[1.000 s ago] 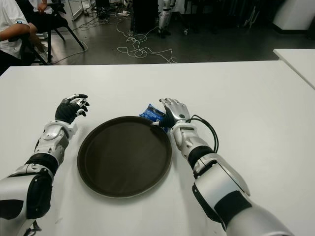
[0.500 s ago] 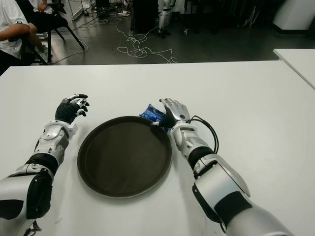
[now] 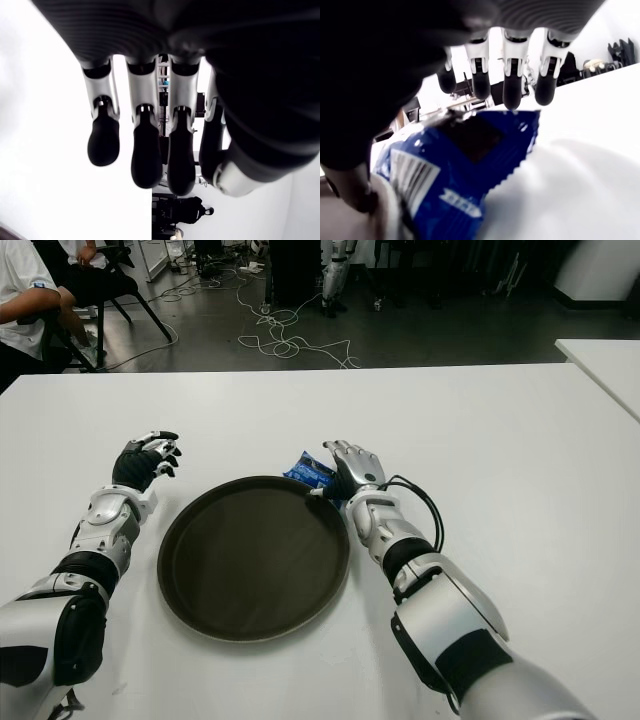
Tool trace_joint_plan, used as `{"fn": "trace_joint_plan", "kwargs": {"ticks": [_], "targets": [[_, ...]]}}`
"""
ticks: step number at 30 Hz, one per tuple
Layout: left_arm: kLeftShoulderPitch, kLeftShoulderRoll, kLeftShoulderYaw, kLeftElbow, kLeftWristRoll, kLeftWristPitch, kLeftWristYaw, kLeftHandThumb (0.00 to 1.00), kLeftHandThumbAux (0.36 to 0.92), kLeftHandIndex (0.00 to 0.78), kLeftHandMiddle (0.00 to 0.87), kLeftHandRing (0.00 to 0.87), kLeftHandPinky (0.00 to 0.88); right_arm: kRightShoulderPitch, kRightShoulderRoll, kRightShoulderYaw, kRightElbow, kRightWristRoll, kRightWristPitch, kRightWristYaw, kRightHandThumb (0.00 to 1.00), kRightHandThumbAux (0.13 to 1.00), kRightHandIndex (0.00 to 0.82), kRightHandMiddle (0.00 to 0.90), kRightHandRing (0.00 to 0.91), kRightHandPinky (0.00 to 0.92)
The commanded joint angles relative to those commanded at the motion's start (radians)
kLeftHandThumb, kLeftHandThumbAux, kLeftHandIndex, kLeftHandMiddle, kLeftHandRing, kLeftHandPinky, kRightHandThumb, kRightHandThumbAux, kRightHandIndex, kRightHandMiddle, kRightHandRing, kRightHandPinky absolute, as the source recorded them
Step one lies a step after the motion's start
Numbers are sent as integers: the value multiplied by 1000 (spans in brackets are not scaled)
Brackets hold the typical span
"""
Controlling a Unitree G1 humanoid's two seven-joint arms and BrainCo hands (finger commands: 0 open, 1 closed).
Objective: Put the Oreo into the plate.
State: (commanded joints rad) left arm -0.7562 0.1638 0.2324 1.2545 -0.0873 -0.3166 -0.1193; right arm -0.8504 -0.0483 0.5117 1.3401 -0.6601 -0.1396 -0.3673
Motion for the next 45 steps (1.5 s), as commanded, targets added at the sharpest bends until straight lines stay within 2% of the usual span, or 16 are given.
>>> {"fn": "trace_joint_plan", "kwargs": {"ticks": [7,13,24,45], "targets": [[-2,-1,2,1,-1,5,5,697,714,426,606,635,669,4,-8,7,-1,-8,-34,-1,22,667,77,136,175,247],[-2,-2,3,1,-2,6,6,697,715,425,607,637,668,5,-12,8,-1,-11,-47,-31,27,684,111,192,227,280],[-2,-3,1,-1,0,0,9,697,714,426,597,630,661,1,-14,-3,-1,-2,-32,-57,52,680,116,225,252,298],[0,-4,-2,0,0,0,12,698,713,427,606,631,655,-1,-21,-22,-1,8,-38,-55,90,679,185,283,310,335]]}}
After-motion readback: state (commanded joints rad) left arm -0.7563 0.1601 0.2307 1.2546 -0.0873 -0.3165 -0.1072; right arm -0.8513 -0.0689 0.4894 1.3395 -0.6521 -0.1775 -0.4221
